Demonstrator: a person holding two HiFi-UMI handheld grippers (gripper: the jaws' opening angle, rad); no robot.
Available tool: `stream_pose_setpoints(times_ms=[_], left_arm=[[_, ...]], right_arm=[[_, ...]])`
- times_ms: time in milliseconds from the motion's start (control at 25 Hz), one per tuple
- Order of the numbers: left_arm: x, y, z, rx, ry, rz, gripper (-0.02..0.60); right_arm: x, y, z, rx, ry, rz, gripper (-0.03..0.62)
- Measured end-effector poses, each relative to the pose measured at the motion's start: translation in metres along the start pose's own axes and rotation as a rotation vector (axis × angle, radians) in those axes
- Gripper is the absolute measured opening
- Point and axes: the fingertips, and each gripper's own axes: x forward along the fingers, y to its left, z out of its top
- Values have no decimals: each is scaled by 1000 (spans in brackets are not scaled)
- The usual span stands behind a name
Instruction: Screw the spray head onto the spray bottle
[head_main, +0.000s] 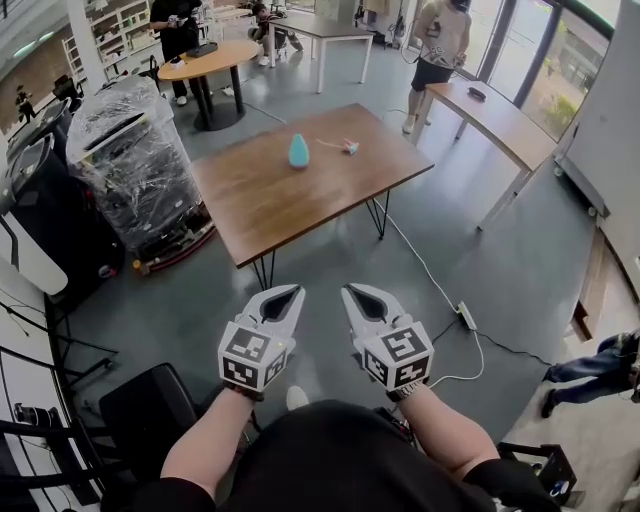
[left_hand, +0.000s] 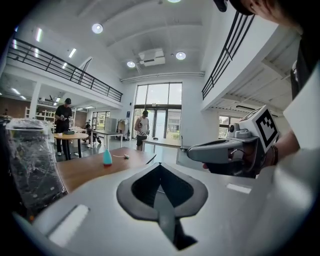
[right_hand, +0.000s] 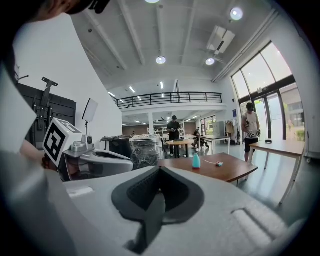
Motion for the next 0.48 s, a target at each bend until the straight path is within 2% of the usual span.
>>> stream_pose_setpoints(times_ms=[160,480], left_arm=[[-1,33,5,-8,0,5,17],[9,74,9,-19,7,30,17]], right_arm=[[29,7,12,-11,4,1,-9],[73,-1,22,-12,18,17,-9]])
